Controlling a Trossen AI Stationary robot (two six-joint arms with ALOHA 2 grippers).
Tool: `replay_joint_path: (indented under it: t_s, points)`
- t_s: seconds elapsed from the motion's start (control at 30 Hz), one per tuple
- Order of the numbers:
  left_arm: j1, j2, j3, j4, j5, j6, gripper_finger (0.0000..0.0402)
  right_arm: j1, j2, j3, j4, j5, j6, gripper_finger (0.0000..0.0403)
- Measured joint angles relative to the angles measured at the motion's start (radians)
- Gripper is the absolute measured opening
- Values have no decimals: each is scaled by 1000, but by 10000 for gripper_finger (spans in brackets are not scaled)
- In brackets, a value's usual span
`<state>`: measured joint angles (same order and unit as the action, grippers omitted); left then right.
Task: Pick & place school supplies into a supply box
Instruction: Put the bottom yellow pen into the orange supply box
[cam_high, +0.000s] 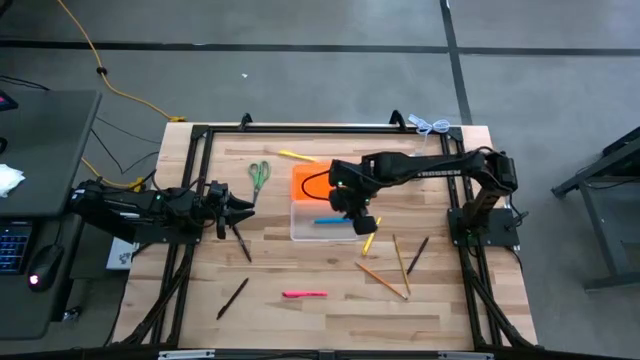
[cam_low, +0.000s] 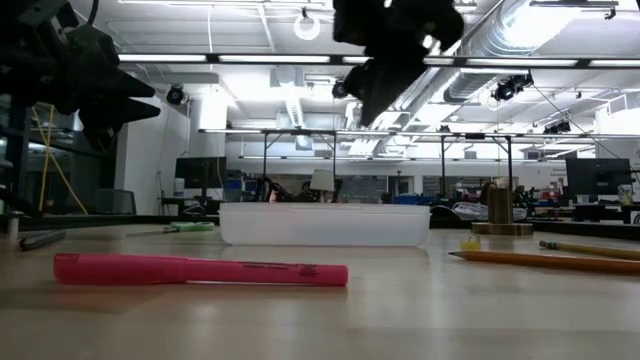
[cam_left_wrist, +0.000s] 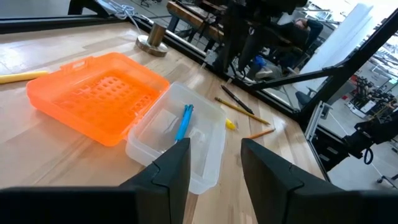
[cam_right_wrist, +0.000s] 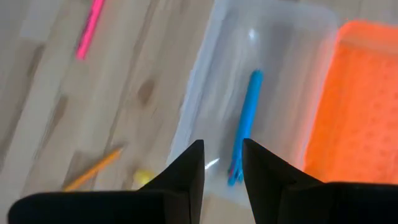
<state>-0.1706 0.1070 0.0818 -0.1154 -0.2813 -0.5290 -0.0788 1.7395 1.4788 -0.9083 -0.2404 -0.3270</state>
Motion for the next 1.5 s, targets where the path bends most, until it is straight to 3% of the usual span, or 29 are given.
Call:
replay_joint_path:
  t_s: [0.57,1.03,1.5]
  points:
    - [0,0,0,0,0,0,172,113,-27,-12,-348,93,-221,85]
    - [0,0,0,1,0,0,172,127,-26,-234,-171,203,-323,85]
    - [0,0,0,1,0,-1,172,127,-26,-392,44,237,-399,85]
